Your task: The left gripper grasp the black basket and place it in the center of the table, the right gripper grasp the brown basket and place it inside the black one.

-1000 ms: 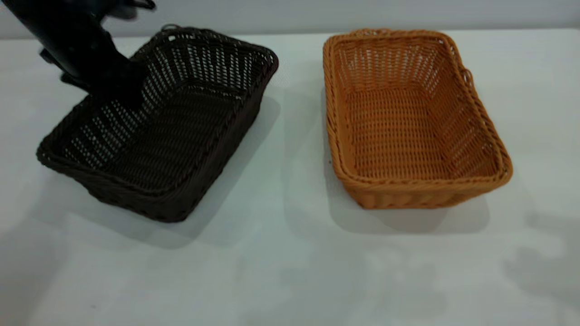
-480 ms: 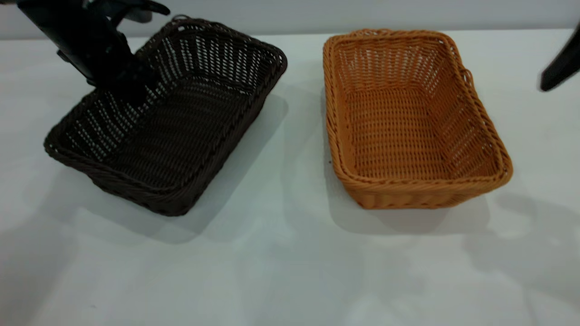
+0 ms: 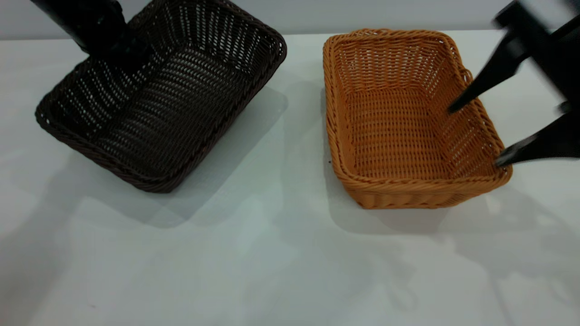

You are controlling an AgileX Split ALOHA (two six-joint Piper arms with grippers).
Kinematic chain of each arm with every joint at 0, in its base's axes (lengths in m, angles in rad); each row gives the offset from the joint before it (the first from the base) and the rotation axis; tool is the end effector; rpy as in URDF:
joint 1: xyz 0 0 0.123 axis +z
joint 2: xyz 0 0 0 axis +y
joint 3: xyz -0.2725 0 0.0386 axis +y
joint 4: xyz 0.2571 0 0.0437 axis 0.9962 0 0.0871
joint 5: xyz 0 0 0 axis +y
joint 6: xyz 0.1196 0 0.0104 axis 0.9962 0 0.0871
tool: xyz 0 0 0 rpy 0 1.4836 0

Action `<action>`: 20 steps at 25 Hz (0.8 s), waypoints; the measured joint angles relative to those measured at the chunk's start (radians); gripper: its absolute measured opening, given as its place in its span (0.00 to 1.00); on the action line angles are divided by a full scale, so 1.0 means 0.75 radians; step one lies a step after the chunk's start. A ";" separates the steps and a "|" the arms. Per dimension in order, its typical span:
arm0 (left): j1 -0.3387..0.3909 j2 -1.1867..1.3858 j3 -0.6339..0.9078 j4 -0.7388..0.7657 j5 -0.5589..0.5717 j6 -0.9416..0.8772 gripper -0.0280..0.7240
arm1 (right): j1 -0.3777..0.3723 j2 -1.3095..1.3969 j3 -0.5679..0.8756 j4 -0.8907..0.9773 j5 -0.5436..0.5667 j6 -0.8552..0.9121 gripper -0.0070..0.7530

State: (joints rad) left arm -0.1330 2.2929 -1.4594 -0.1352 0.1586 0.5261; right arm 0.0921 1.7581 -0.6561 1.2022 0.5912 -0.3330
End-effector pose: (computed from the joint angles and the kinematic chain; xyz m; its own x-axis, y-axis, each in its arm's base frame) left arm 0.4839 -0.0673 0.0467 -0.6636 0.4747 -0.5782 0.4324 0.8741 0.2213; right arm 0.2690 0.0876 0.0766 -0.8303 0.5401 0.1373 0.5126 0.6436 0.5684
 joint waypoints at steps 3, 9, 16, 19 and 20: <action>0.000 0.000 -0.008 0.000 -0.001 0.020 0.15 | 0.065 0.125 -0.006 0.152 -0.010 -0.091 0.72; 0.001 0.000 -0.012 -0.006 -0.002 0.045 0.15 | 0.104 0.324 -0.007 0.364 -0.037 -0.199 0.72; 0.001 0.000 -0.021 -0.006 0.022 0.051 0.15 | 0.104 0.402 -0.011 0.554 -0.205 -0.288 0.72; 0.001 0.000 -0.021 -0.006 0.023 0.052 0.15 | 0.105 0.404 -0.011 0.626 -0.283 -0.304 0.72; 0.001 0.000 -0.021 -0.004 0.024 0.052 0.15 | 0.105 0.404 -0.011 0.644 -0.303 -0.313 0.72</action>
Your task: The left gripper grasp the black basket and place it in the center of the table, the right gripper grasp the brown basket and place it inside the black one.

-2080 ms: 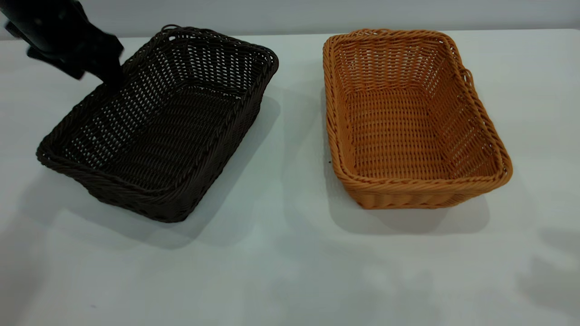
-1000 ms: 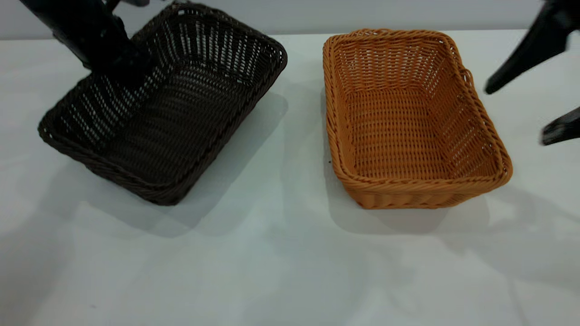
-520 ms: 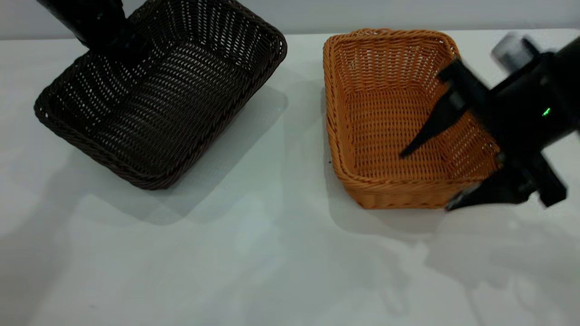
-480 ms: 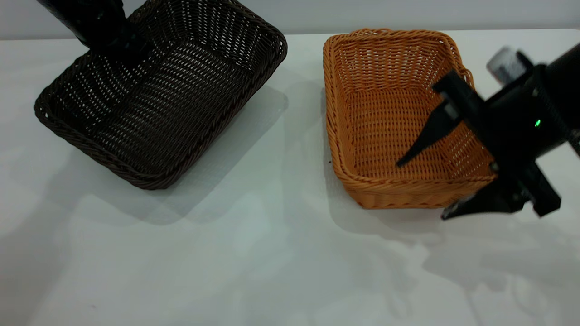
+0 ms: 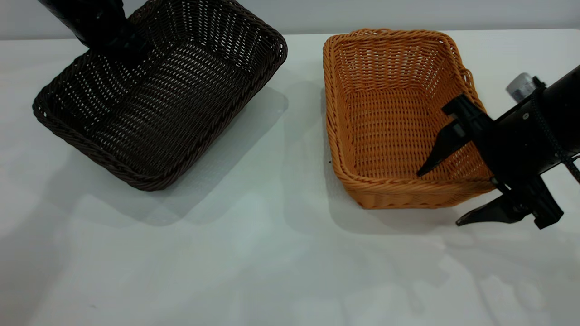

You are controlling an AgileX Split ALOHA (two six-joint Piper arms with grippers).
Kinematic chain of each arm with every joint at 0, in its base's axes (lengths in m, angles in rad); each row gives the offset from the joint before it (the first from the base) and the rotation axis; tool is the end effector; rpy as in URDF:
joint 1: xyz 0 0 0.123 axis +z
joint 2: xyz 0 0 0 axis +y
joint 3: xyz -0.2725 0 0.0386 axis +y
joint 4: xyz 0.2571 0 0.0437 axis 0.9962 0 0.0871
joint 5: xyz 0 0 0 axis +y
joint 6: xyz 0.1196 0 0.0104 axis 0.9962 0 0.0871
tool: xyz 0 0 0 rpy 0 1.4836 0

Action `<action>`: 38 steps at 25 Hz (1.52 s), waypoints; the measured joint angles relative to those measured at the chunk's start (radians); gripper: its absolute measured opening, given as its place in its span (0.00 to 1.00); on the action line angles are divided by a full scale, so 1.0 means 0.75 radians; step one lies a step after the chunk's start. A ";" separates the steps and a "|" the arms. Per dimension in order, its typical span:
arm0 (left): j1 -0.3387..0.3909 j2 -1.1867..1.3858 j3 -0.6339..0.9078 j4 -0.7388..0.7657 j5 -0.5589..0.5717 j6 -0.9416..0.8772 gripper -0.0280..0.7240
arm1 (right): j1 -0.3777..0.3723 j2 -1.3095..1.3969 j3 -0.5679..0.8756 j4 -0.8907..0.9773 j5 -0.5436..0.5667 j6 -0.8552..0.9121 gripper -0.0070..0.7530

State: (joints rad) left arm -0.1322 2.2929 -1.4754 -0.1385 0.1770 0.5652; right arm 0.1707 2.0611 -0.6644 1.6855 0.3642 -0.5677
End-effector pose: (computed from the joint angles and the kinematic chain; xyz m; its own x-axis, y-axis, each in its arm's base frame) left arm 0.4862 -0.0676 0.0499 -0.6484 0.5056 -0.5692 0.4577 0.8563 0.2392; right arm 0.2723 0.0901 -0.0075 -0.6426 0.7459 0.1754 0.7350 0.5353 0.4163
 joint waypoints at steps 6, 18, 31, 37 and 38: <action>0.000 0.000 0.000 0.000 0.002 0.001 0.15 | 0.000 0.000 0.000 0.085 -0.051 -0.020 0.55; 0.007 -0.003 0.000 0.003 0.014 0.024 0.15 | -0.001 0.001 -0.079 0.179 -0.208 -0.059 0.11; -0.016 -0.032 0.000 0.008 0.150 0.448 0.15 | -0.321 0.016 -0.338 0.110 -0.080 -0.276 0.11; -0.176 -0.041 -0.003 0.009 0.129 0.736 0.15 | -0.513 0.016 -0.429 -0.056 0.265 -0.355 0.11; -0.218 -0.041 -0.003 0.009 0.130 0.764 0.15 | -0.534 0.016 -0.439 -0.091 0.299 -0.357 0.11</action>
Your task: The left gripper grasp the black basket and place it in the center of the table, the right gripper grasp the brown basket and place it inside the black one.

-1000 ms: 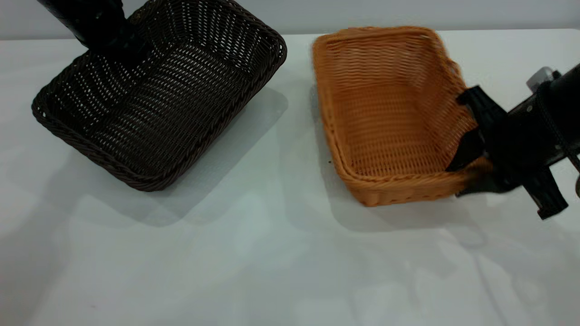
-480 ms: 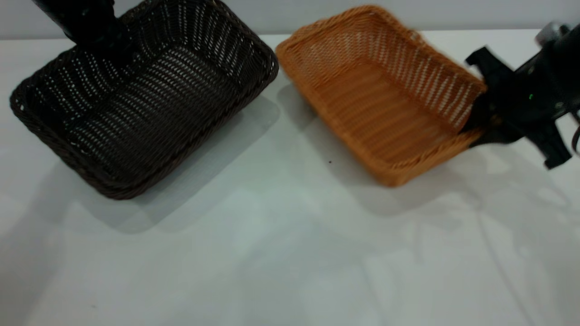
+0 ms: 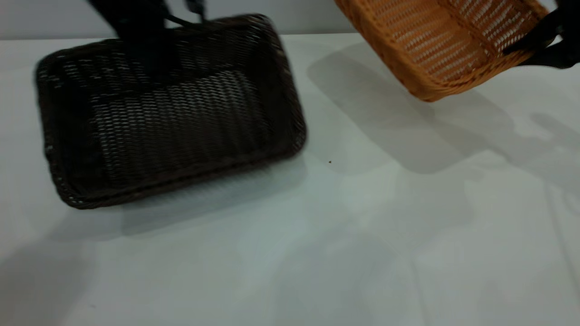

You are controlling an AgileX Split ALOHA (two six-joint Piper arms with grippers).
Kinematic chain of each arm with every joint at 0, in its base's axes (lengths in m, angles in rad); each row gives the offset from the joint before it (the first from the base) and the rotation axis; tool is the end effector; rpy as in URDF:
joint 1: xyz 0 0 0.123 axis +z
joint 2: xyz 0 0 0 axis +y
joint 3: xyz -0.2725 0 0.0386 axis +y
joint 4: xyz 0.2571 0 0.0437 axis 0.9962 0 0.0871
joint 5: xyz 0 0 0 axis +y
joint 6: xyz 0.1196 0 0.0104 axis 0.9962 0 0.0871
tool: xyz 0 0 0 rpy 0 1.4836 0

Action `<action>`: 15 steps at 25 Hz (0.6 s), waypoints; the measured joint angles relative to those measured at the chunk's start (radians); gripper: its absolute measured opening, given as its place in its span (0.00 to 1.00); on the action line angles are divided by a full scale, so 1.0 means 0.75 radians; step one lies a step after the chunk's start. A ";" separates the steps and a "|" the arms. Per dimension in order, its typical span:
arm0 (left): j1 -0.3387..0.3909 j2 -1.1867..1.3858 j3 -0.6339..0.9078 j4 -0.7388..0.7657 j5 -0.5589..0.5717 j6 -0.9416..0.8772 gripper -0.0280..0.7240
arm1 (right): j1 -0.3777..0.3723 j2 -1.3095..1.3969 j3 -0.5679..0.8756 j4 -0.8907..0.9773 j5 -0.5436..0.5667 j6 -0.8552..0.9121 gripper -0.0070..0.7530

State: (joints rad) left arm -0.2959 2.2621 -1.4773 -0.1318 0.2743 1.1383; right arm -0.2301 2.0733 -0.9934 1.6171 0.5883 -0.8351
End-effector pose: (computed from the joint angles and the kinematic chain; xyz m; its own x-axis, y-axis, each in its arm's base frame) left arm 0.4618 -0.1452 0.0586 -0.1553 0.9329 -0.3250 0.8335 0.3004 0.4638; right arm 0.3871 -0.0223 0.0552 -0.6459 0.7593 -0.0786 0.4845 0.4874 0.7265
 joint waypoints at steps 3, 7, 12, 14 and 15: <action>-0.095 0.015 -0.002 -0.005 0.002 0.059 0.15 | -0.069 0.000 -0.022 -0.093 0.059 0.036 0.11; -0.202 0.042 -0.009 -0.012 0.002 0.123 0.15 | -0.133 0.000 -0.022 -0.151 0.099 0.059 0.11; -0.287 0.050 -0.009 -0.014 -0.003 0.172 0.15 | -0.166 0.000 -0.022 -0.166 0.128 0.060 0.11; -0.314 0.050 -0.009 -0.014 -0.002 0.177 0.15 | -0.169 0.003 -0.022 -0.171 0.142 0.060 0.11; -0.323 0.051 -0.009 -0.014 -0.001 0.177 0.15 | -0.169 0.004 -0.022 -0.173 0.151 0.060 0.11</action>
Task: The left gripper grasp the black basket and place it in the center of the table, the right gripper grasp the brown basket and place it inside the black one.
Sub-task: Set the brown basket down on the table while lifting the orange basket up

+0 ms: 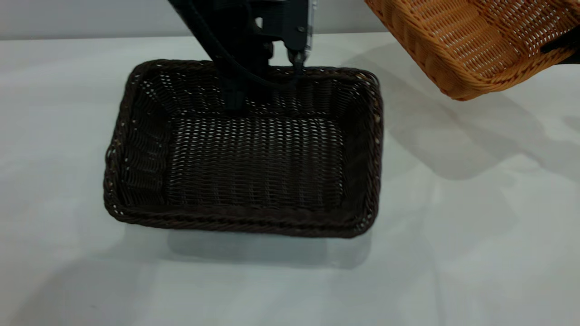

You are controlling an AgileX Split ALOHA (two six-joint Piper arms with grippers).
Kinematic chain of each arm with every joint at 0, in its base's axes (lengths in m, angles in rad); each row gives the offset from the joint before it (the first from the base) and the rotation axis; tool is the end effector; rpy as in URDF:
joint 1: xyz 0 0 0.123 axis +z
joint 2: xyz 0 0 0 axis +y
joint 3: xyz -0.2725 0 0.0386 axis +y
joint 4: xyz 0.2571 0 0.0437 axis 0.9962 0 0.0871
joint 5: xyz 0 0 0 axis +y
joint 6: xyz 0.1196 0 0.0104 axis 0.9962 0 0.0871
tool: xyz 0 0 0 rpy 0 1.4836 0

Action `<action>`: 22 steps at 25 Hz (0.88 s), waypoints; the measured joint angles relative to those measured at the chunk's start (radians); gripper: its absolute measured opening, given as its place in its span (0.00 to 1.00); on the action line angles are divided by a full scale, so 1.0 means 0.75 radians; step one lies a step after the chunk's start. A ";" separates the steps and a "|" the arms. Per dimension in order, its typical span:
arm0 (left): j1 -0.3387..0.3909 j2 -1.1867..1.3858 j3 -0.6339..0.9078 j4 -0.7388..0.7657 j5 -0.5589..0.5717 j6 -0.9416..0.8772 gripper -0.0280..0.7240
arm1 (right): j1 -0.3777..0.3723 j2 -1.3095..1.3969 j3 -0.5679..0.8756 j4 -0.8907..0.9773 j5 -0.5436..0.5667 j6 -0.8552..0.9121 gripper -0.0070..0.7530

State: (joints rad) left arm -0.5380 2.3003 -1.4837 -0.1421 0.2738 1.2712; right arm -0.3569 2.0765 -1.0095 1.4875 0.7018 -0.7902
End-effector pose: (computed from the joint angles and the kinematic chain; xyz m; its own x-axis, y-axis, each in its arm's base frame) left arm 0.4124 -0.2515 0.0420 0.1745 0.9504 -0.2574 0.8791 -0.0326 0.4756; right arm 0.3773 -0.0582 0.0589 -0.6564 0.7532 -0.0422 0.4804 0.4604 0.7465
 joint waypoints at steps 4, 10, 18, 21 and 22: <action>-0.022 0.006 0.000 -0.001 0.001 -0.006 0.16 | 0.000 0.001 0.000 -0.001 0.035 0.000 0.11; -0.027 0.016 0.000 -0.009 0.016 -0.076 0.33 | 0.000 0.001 0.000 -0.001 0.049 0.000 0.11; -0.030 0.009 0.000 -0.021 -0.011 -0.105 0.69 | -0.001 0.001 0.000 -0.003 0.075 0.000 0.11; -0.025 -0.048 0.007 -0.033 -0.005 -0.225 0.72 | -0.001 0.001 0.000 -0.011 0.079 0.000 0.11; -0.016 -0.078 0.008 -0.034 0.010 -0.286 0.72 | -0.001 0.001 0.000 -0.015 0.086 0.000 0.11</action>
State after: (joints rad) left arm -0.5498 2.2418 -1.4780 -0.1678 0.2814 1.0570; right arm -0.3579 2.0776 -1.0098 1.4761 0.7664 -0.7902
